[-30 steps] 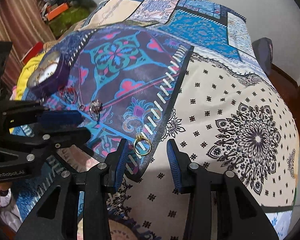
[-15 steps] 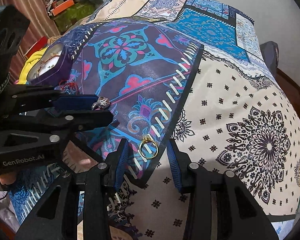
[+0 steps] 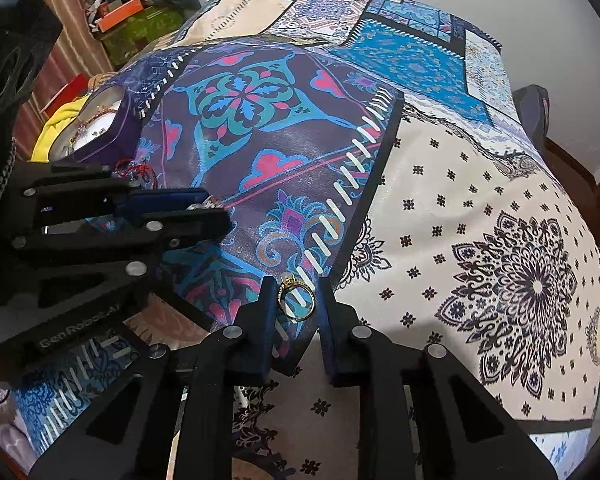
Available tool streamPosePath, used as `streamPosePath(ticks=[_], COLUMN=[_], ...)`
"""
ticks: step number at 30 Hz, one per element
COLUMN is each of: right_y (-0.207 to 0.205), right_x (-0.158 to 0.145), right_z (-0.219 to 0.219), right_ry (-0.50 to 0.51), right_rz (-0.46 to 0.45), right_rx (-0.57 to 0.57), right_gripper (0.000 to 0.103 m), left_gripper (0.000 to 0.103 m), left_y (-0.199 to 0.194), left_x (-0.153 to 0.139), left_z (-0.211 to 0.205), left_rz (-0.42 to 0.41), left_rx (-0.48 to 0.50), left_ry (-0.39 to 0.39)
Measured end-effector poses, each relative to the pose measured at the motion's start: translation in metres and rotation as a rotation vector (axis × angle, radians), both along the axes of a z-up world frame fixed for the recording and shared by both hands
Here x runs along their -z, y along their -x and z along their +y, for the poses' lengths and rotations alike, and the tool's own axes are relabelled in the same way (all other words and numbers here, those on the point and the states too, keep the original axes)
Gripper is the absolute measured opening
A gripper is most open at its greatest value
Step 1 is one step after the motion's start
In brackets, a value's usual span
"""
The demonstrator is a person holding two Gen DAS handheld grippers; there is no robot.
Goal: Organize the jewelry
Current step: 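Grasp the silver pendant with the left tool while the right tool grasps a gold ring, then carry pendant and ring into the heart tin and open both tools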
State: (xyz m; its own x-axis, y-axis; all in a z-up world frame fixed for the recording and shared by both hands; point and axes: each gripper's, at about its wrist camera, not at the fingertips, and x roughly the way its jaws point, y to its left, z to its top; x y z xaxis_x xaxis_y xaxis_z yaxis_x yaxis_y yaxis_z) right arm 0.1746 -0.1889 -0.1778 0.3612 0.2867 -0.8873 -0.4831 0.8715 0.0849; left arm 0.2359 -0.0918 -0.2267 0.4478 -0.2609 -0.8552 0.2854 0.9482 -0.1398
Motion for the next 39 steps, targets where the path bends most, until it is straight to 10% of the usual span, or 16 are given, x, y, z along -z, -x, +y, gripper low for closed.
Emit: streamPosePath(ticks=[25, 39], right_y=[0.040, 0.040], right_x=[-0.112, -0.127], right_z=[0.026, 0.085], right_ry=[-0.169, -0.233], right_rz=[-0.235, -0.276], right_rx=[0.028, -0.055], right_gripper=[0.017, 0.017], left_gripper=[0.013, 0.013], left_y=[0.073, 0.086], left_x=[-0.113, -0.135], left_z=[0.066, 0.131], left_rz=[-0.237, -0.321], left_rx=[-0.101, -0.204], left_ry=[0.061, 0.060])
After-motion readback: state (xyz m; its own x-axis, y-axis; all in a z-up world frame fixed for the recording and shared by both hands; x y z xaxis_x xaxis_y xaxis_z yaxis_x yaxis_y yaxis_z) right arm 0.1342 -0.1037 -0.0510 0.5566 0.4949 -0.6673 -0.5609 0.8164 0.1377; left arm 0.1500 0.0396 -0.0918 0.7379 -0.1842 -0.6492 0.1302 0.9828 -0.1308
